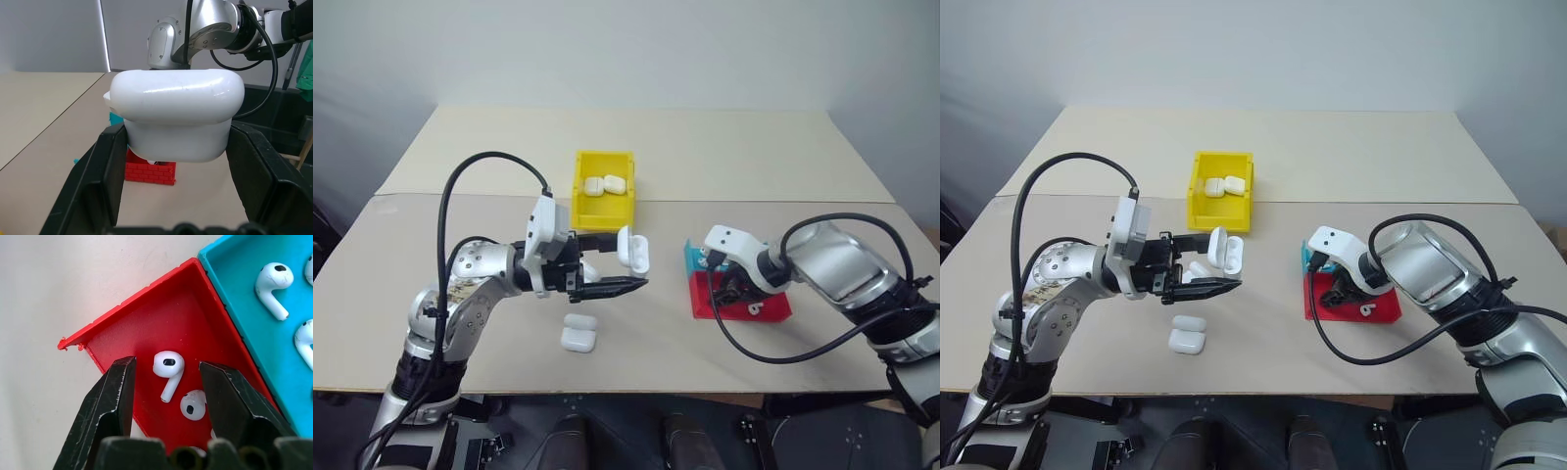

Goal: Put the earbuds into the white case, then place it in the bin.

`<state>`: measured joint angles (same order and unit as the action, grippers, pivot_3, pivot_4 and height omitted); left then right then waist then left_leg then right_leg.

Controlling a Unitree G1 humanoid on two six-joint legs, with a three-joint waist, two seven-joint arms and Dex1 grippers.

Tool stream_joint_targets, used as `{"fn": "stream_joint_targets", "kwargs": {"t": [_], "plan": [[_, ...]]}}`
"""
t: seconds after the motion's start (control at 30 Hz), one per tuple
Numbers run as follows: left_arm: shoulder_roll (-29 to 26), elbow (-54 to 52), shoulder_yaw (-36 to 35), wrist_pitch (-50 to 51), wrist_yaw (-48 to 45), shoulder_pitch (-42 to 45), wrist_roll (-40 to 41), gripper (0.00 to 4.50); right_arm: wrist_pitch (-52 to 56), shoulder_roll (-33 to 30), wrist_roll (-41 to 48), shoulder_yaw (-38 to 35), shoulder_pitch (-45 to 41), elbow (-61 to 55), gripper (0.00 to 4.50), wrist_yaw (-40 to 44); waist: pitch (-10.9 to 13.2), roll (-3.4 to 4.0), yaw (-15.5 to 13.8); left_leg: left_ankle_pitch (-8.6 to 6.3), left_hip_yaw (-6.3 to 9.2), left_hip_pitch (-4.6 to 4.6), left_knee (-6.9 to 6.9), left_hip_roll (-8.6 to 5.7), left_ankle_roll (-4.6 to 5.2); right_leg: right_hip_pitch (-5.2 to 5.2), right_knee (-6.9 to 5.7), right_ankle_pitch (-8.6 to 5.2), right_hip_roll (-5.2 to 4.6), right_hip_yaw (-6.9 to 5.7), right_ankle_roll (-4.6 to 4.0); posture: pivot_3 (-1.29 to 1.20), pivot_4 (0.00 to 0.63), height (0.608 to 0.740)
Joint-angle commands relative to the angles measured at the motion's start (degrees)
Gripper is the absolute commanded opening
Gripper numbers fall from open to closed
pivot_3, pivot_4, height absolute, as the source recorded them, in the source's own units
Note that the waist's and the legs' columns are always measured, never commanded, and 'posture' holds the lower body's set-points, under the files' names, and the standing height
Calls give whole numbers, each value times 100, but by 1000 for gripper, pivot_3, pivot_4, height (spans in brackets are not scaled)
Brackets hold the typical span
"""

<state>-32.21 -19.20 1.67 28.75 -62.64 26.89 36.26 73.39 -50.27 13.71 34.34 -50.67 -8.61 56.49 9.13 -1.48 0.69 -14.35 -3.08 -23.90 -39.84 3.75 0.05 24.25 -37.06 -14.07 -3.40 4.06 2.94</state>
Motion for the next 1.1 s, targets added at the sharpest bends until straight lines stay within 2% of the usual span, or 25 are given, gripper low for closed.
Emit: {"fn": "stream_joint_targets", "kwargs": {"t": [0.03,0.33,0.43,0.57,0.73,0.83,0.93,1.0,1.1], "plan": [[-27,-142,-74,-23,0,71,139,2758,-42,4,-98,10,-69,-84,2517,-87,0,0,0,0,0,0,0,0,0,0,0,0,0,0,0,0,150,740],[-93,-185,-93,-11,-17,28,195,2758,-88,23,-184,145,63,-131,2517,-211,0,0,1,0,0,0,1,0,0,0,0,0,0,0,0,0,150,740],[-115,-185,-83,-24,-15,24,202,2758,-103,-22,-179,189,94,-209,2004,-173,0,0,1,0,0,0,0,0,0,0,0,0,0,0,0,0,150,740],[-141,-179,-74,-43,-21,19,201,2758,-123,12,-174,167,98,-204,693,-166,0,0,1,0,0,0,1,0,0,0,0,0,0,0,0,0,150,740],[-169,-171,-74,-65,-38,-4,188,2758,-7,11,-65,-120,129,-309,636,-228,0,0,1,0,0,0,1,0,0,0,0,0,0,-1,0,0,150,740],[-184,-150,-85,-63,-64,10,205,2758,37,-85,204,-741,139,-457,636,-149,0,0,0,0,0,0,1,0,0,1,1,0,0,0,0,0,150,740],[-188,-39,-79,-65,-120,107,193,2758,-44,5,786,-1988,214,-614,636,-20,1,0,-6,0,1,-2,1,0,0,1,1,0,0,0,0,0,150,740],[-195,71,-26,7,-147,253,167,2758,-712,99,1176,-2990,593,-911,636,86,1,-1,-22,0,1,-3,2,0,0,0,3,0,0,-2,0,0,150,740],[-124,221,40,91,-51,457,130,2758,-1692,531,1402,-4051,1251,-1330,636,-170,1,-2,-73,-1,9,-3,6,1,0,-7,12,0,1,-11,1,0,150,740]]}}
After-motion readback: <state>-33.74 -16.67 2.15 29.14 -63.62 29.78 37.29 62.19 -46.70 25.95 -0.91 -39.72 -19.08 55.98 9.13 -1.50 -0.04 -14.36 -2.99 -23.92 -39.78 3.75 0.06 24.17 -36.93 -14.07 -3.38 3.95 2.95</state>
